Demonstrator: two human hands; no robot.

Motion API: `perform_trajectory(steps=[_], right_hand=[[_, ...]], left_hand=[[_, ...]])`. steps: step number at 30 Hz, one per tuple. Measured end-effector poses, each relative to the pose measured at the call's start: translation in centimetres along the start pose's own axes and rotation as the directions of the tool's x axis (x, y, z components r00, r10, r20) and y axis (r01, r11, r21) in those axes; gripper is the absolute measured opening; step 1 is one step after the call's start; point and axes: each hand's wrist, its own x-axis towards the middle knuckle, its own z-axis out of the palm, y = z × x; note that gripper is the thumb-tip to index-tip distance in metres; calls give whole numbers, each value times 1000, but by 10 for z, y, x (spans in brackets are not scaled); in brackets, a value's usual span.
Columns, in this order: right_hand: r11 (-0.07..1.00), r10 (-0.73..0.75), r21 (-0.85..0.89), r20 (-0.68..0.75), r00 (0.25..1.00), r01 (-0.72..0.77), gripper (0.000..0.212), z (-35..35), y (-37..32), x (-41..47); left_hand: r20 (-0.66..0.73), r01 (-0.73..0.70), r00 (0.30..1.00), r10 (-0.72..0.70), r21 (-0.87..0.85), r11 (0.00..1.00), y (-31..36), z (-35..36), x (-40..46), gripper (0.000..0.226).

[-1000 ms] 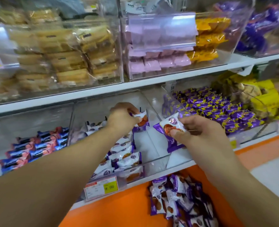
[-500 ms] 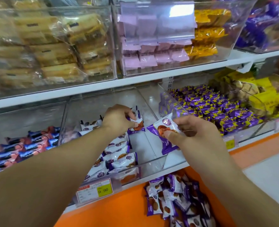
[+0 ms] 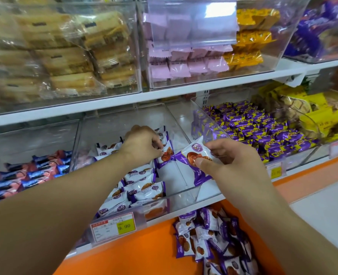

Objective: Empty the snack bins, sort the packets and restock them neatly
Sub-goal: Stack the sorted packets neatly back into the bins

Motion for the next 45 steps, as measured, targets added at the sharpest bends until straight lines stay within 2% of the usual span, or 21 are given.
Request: perform_trajectory(steps=[3,6,8,10,12,15,18,21,23,26,33,36,40,42,45], right_hand=[[1000,-15,10,-14,1000,15,32,1,-1,-1],[999,-45,-14,-29,999,45,41,4,-4,-2],[997,-63,-45,-6,998,63,42,7,-9,-6],[995,-69,-73,41,997,72,42,11,-14,-10],[990,-77,-110,74,994,84,41,15,-19,-14],[991,-77,-106,90,993,86,42,19,-26,-18],[996,-68,-53,139,988,76,47,24,-27,-19],[993,-108,-33,91,990,111,53,21,-25,-17],[977,-153,-142,54,987,160,55,16,-23,-16],[937,-188,-281,92,978,207,54,12,-16,-15],[914,-164,-355,112,980,194,48,7,-6,-12],[915,-140,-363,123,982,176,48,6,-4,-12],[928,-126,-339,108,986,155,47,7,-5,-12],[932,-121,-330,99,988,148,46,8,-5,-12],[936,-109,-325,97,989,135,46,9,-6,-12]], left_hand=[[-14,82,996,-86,-185,979,15,-11,-12,11],[66,155,988,-141,-530,834,47,-38,-39,11],[203,175,978,-46,-685,707,64,-58,-59,15],[295,157,951,89,-711,685,70,-73,-73,25],[334,149,932,142,-709,689,68,-85,-79,31],[346,138,929,134,-657,741,63,-100,-82,34],[301,68,946,119,-546,835,61,-106,-83,31],[226,77,973,35,-467,881,53,-102,-79,22],[145,131,987,-71,-456,880,44,-95,-74,15],[58,195,980,-189,-445,874,35,-78,-63,10],[10,226,969,-248,-448,865,26,-14,-45,8],[-23,220,969,-247,-383,897,21,0,-41,11],[-17,196,979,-204,-215,957,22,3,-40,11],[-20,186,981,-191,-139,973,24,2,-40,6],[-37,172,984,-174,-60,983,25,2,-39,10]])
